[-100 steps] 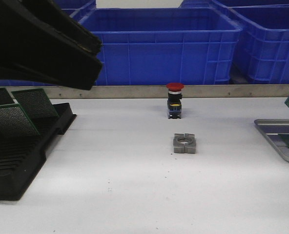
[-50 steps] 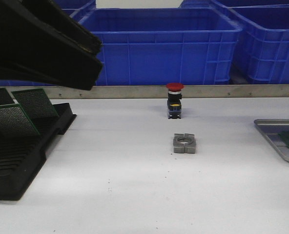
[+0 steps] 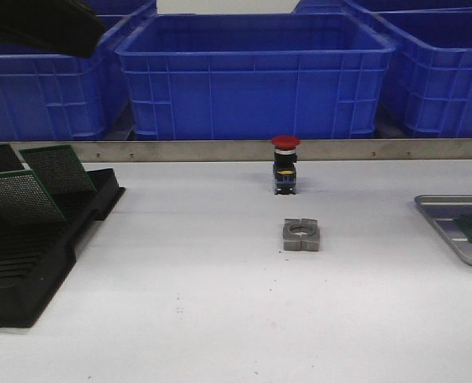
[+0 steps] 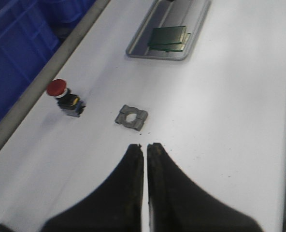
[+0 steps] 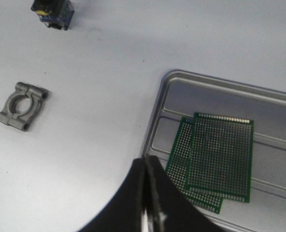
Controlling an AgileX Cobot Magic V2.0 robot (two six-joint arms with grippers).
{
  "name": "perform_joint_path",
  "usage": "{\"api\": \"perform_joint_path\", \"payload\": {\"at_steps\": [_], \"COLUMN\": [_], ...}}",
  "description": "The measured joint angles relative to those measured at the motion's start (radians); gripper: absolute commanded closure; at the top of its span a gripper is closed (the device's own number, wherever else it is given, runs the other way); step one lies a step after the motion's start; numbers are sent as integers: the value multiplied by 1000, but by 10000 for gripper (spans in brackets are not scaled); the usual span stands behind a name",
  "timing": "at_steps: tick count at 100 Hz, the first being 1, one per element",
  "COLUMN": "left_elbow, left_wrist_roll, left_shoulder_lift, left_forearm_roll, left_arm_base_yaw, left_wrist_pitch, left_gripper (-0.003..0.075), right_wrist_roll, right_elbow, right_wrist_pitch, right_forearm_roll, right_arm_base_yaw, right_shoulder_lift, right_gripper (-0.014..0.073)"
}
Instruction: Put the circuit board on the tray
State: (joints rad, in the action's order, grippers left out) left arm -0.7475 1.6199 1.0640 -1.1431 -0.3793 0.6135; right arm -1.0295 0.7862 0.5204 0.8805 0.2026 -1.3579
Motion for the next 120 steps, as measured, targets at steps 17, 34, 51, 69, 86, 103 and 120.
{"api": "perform_joint_path", "payload": {"at_steps": [17, 34, 51, 69, 86, 103, 120], "left_elbow": [2, 53, 154, 282, 394, 478, 533], "left_wrist_roll": [-127, -194, -218, -219, -219, -219, -219], "left_shoulder_lift": [-80, -180, -312, -471, -631, -809, -937], "left_forearm_roll": [20, 20, -12, -68, -104, -123, -127], "left_arm_base_yaw": [91, 210, 307, 320, 320, 320, 320], "left_wrist_pitch": [-58, -138, -225, -267, -278, -296, -313], "left_gripper": [737, 737, 737, 737, 737, 737, 737], "right_wrist_roll": [0, -1, -2, -2, -5, -5, -5], "right_elbow": [-13, -78, -216, -340, -434, -515, -571], "right_wrist_pitch": [4, -79, -295, -437, -417, -390, -365], "right_forearm_roll": [0, 35, 109, 135, 137, 137, 137], "right_arm_base_yaw": [-26, -127, -232, -281, -285, -285, -285], "right_shoulder_lift": [110, 239, 404, 599, 799, 974, 1081], "right_gripper": [653, 653, 653, 653, 653, 653, 653]}}
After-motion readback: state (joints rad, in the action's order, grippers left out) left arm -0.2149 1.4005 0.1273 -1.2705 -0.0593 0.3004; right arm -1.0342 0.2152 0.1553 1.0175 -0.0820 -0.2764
